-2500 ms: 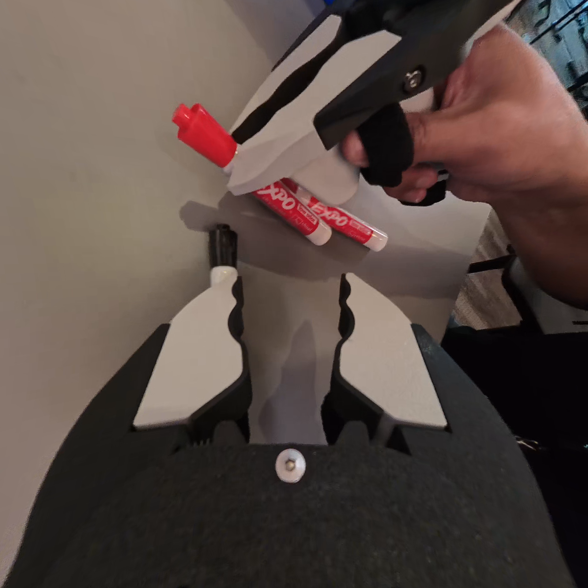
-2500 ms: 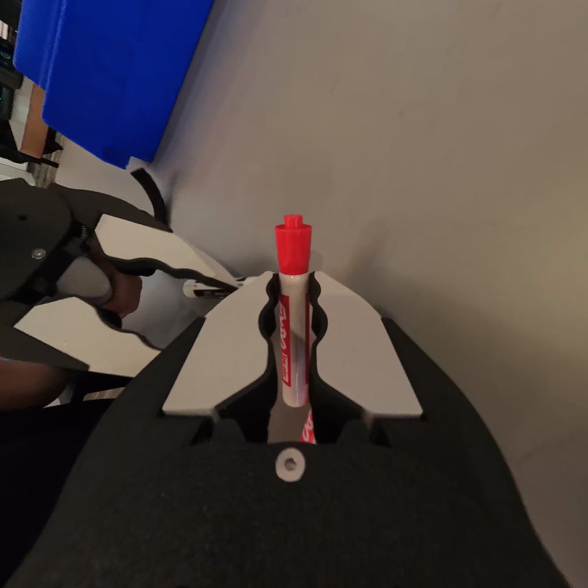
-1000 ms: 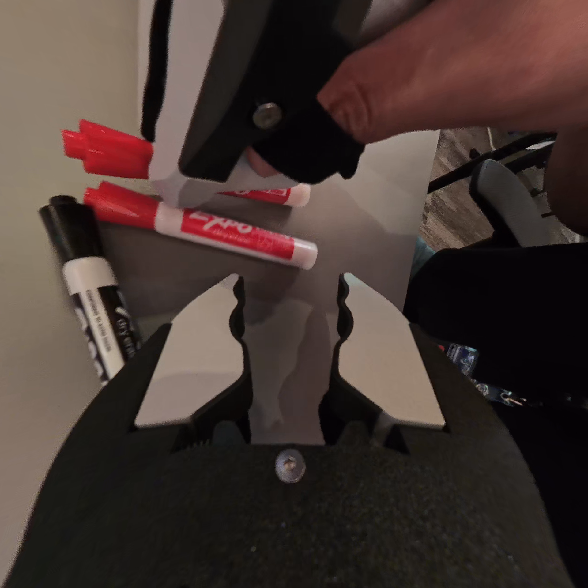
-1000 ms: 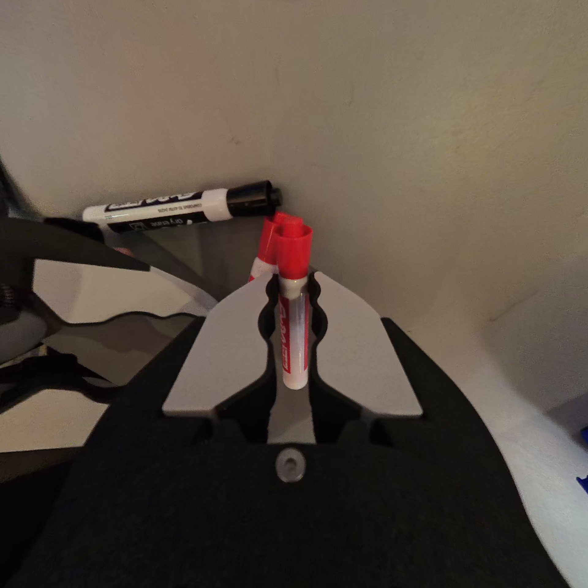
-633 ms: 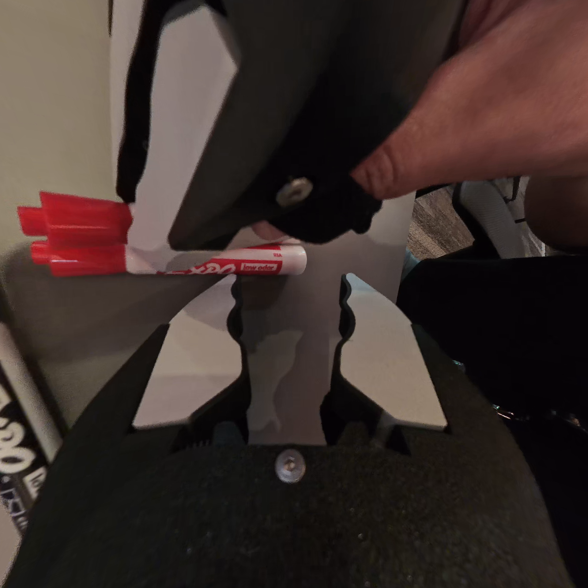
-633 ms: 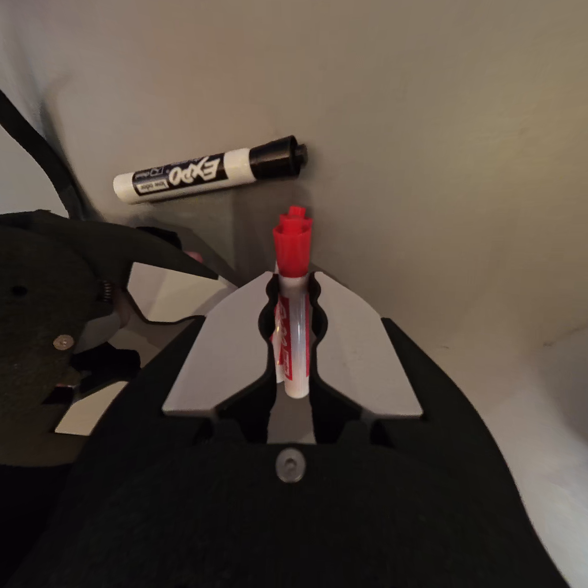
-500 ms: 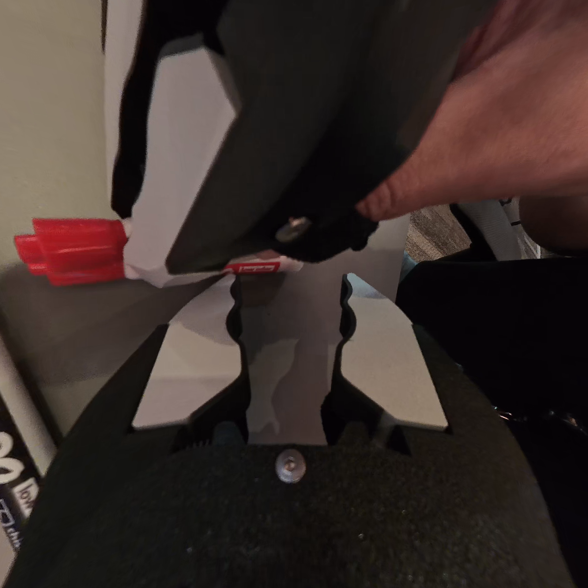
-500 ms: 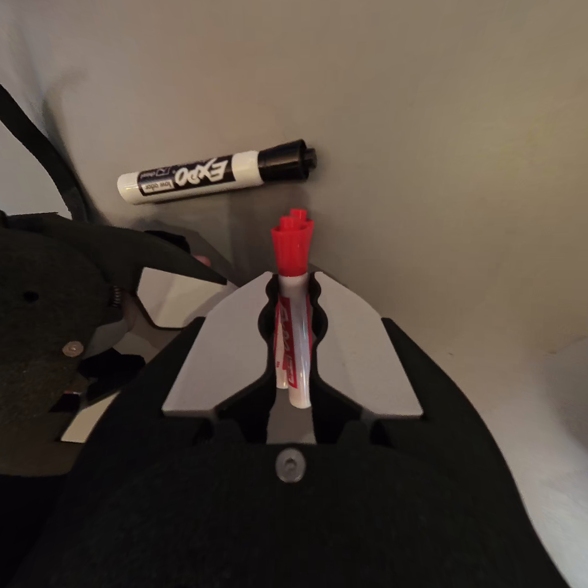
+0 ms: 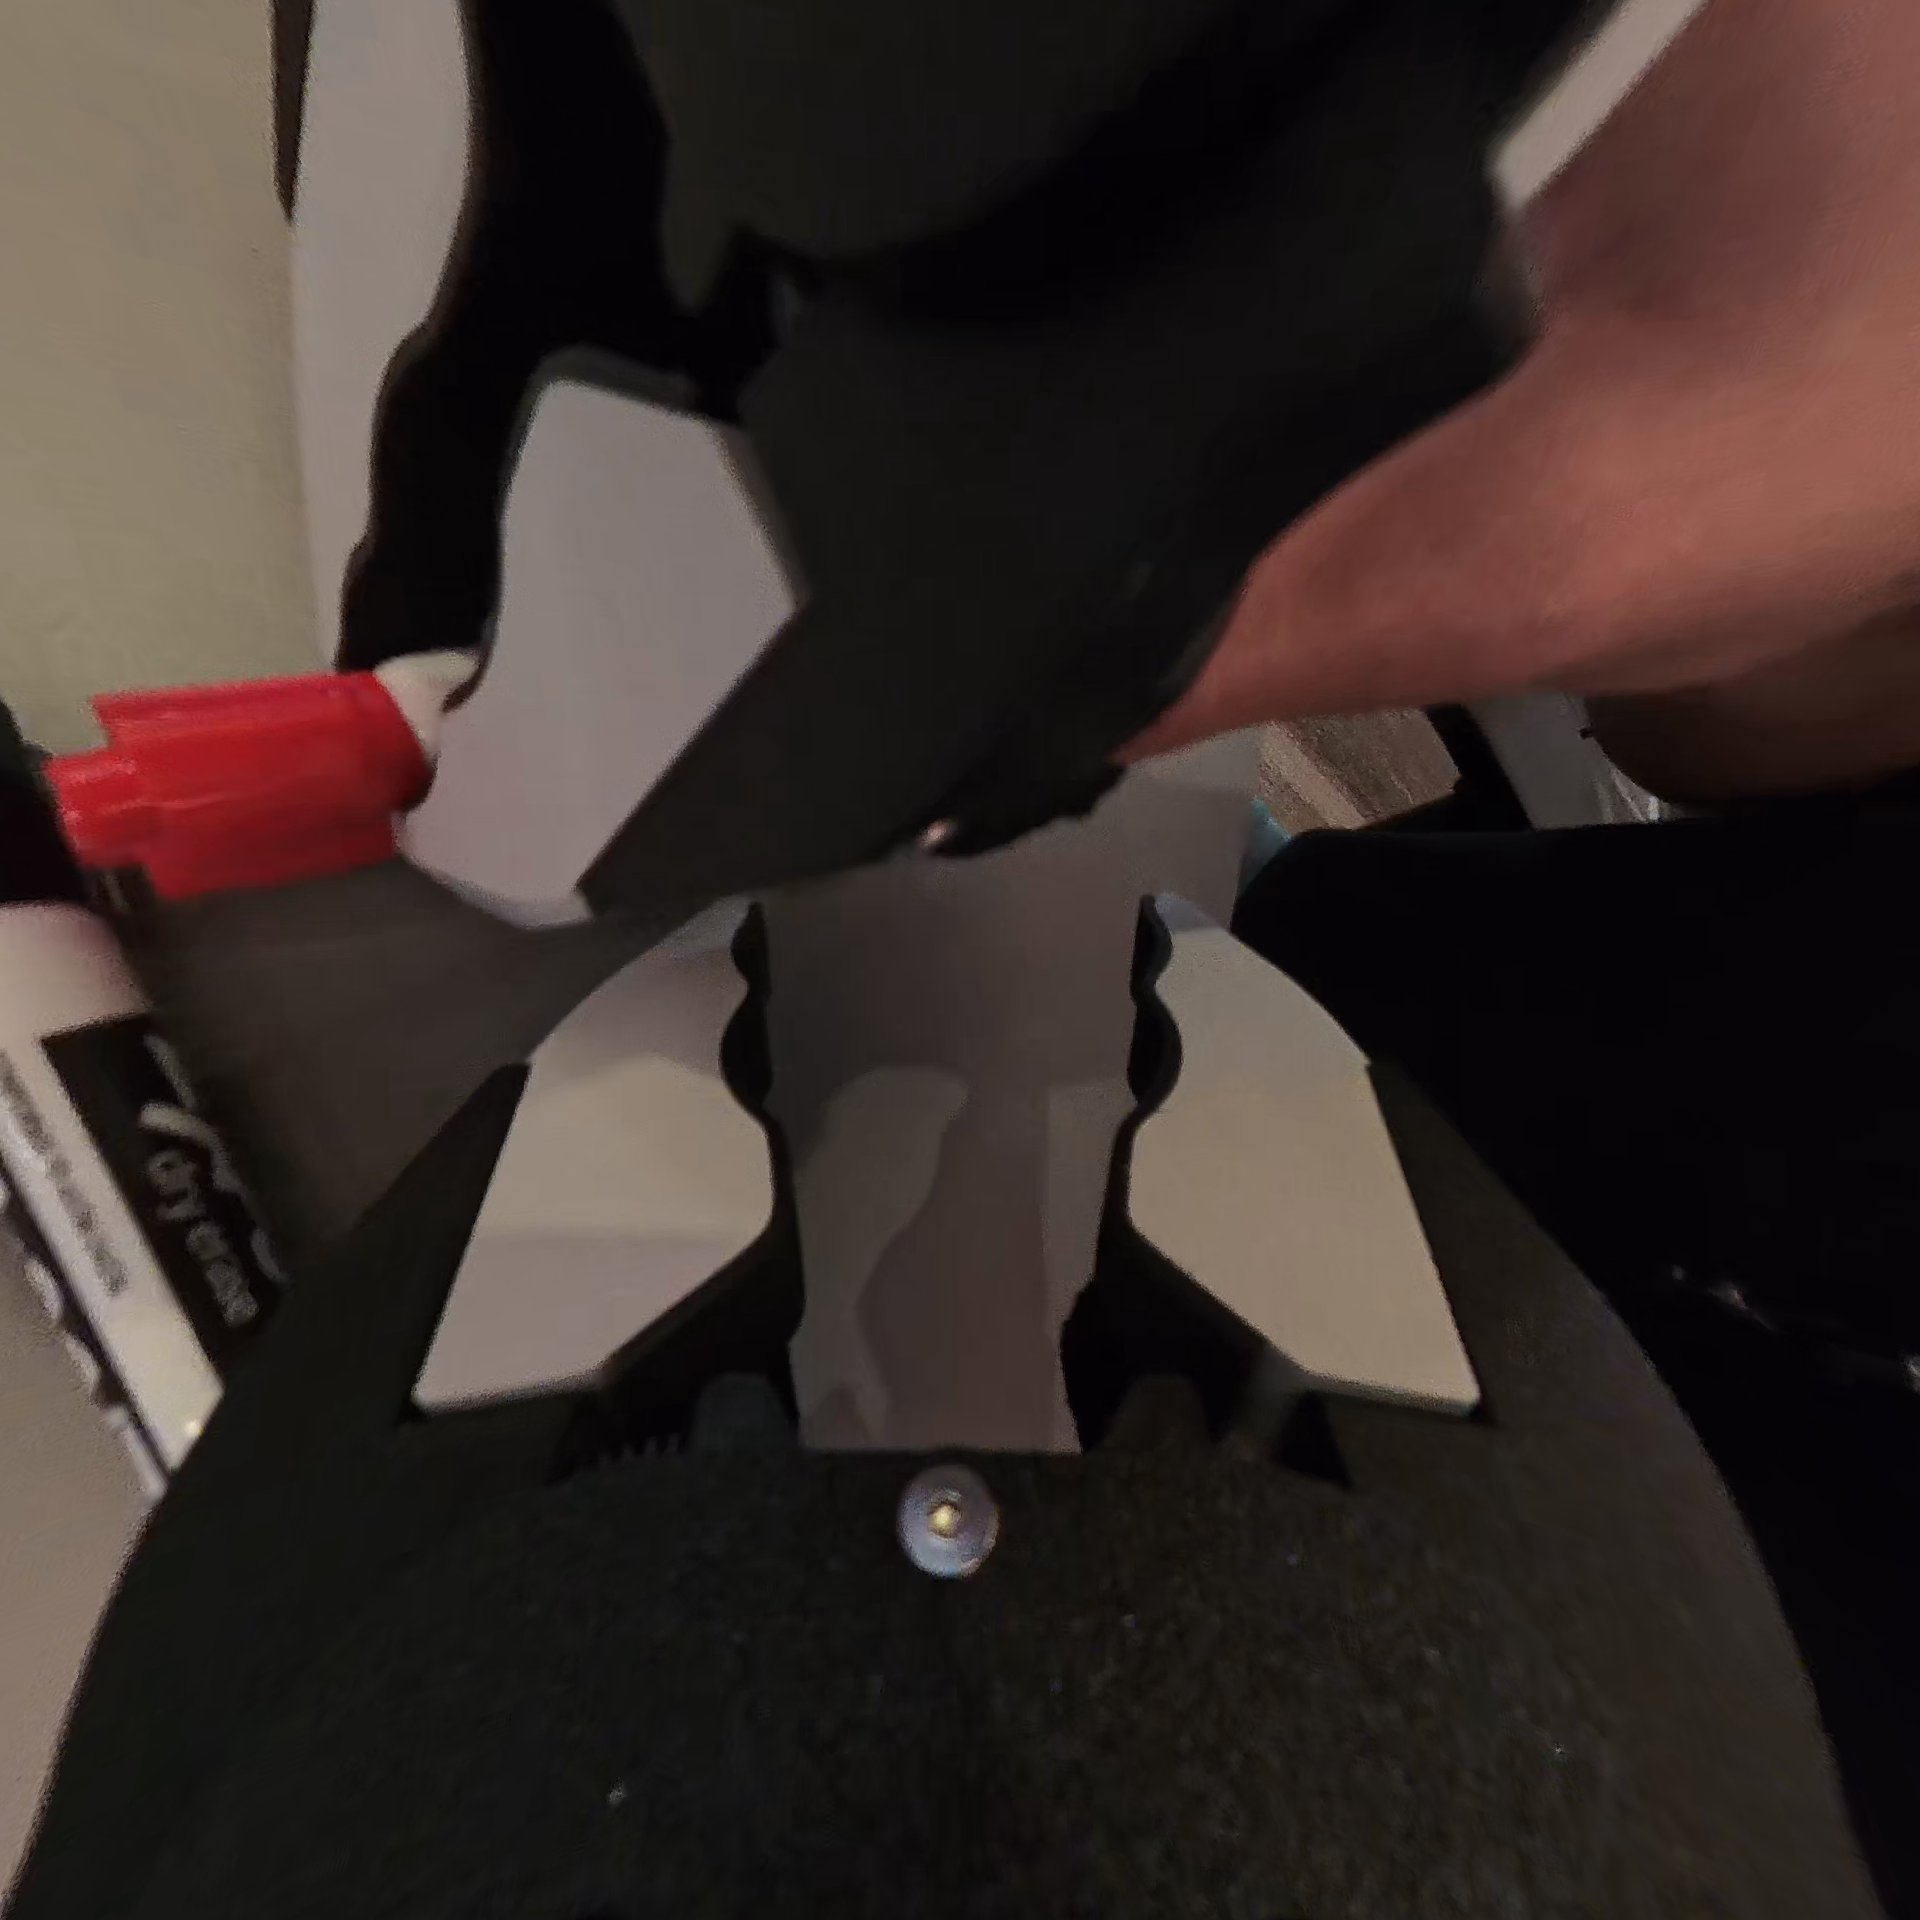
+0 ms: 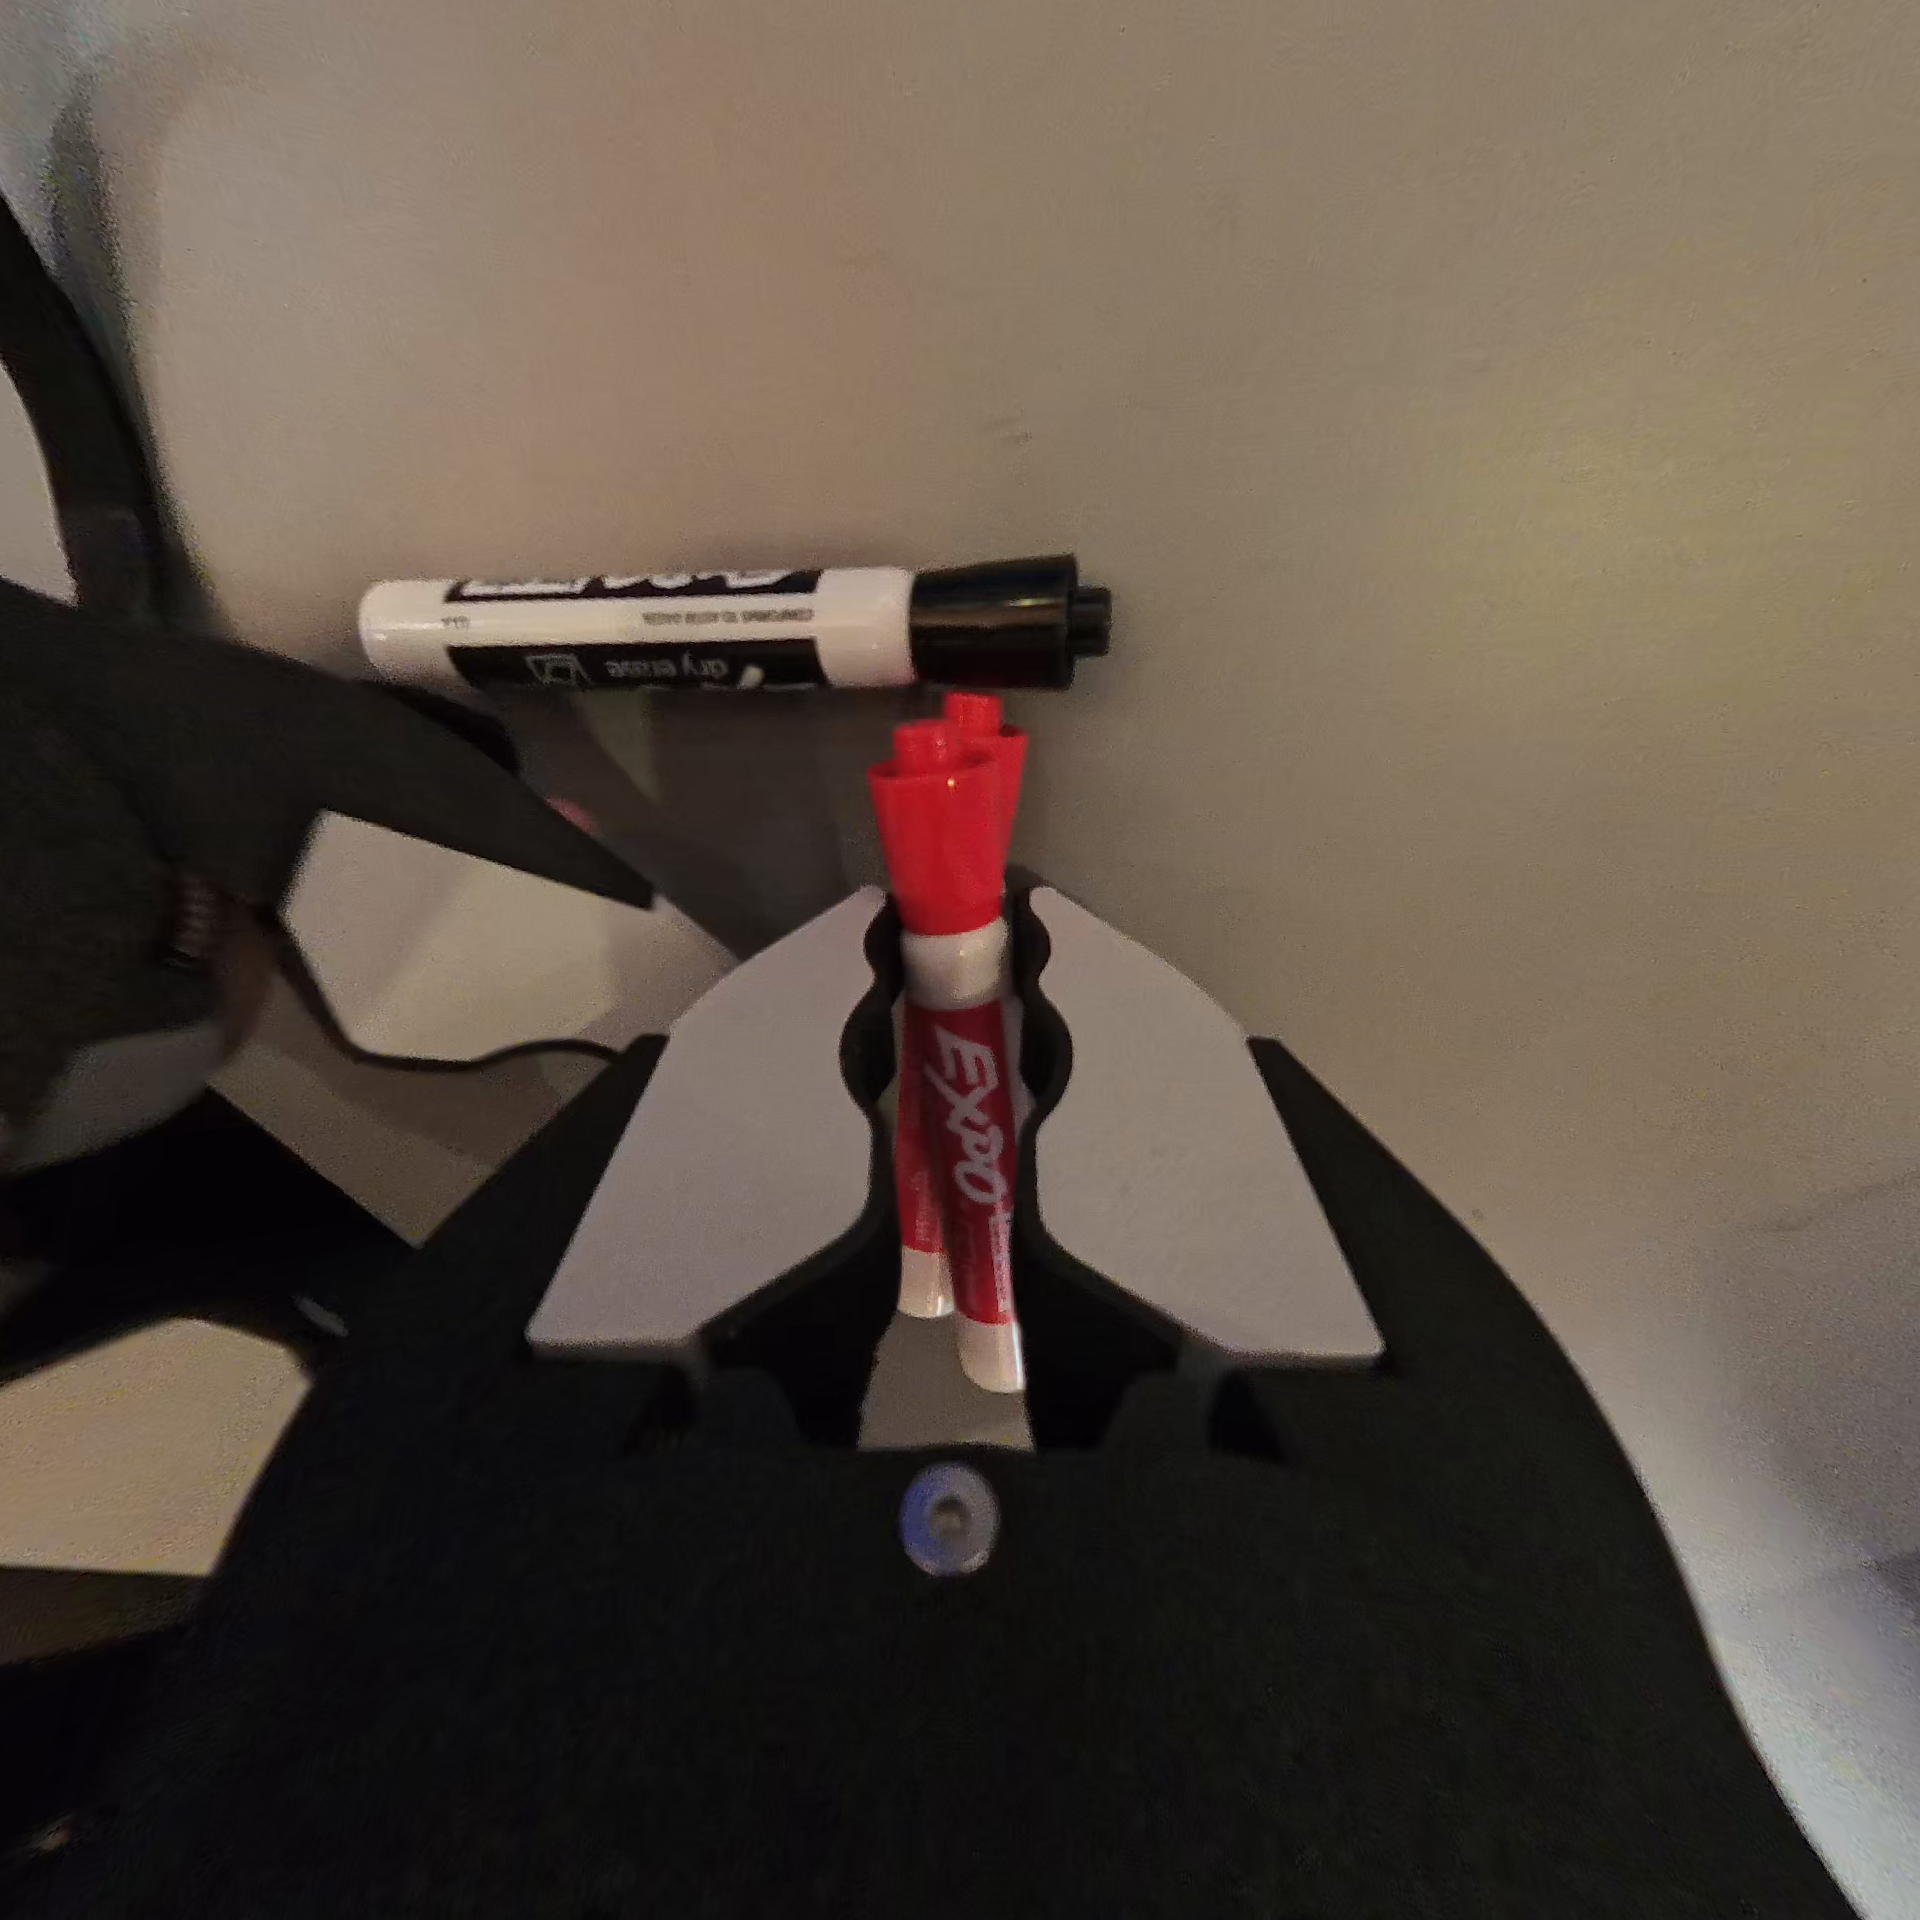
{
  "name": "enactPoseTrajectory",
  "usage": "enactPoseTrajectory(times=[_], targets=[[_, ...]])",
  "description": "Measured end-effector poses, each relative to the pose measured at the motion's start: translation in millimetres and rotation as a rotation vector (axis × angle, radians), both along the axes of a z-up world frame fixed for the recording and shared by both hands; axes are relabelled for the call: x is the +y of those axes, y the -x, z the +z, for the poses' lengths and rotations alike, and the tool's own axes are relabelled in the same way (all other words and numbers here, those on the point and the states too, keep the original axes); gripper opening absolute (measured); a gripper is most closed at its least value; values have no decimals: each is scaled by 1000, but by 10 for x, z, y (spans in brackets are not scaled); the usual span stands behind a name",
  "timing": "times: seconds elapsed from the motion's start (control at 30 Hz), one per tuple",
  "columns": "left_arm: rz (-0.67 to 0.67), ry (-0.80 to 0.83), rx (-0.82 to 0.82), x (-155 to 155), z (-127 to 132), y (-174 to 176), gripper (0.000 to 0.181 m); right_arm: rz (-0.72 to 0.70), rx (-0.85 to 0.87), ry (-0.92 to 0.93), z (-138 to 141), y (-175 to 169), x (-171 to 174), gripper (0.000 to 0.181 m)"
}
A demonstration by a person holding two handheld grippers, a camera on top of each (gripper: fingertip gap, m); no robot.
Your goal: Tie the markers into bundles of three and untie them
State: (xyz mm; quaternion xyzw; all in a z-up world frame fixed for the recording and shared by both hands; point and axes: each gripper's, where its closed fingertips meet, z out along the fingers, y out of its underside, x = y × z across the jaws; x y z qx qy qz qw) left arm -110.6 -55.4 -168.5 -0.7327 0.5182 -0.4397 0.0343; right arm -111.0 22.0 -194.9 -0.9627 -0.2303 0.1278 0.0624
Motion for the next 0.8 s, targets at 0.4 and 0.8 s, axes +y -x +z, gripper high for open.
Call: enactPoseTrajectory(times=[0.4, 0.8], targets=[[152, -70, 12, 430, 126, 207, 66, -196, 418, -148, 399, -144, 296, 19], [184, -163, 228, 710, 74, 308, 81, -383, 780, -280, 620, 18, 483, 19]])
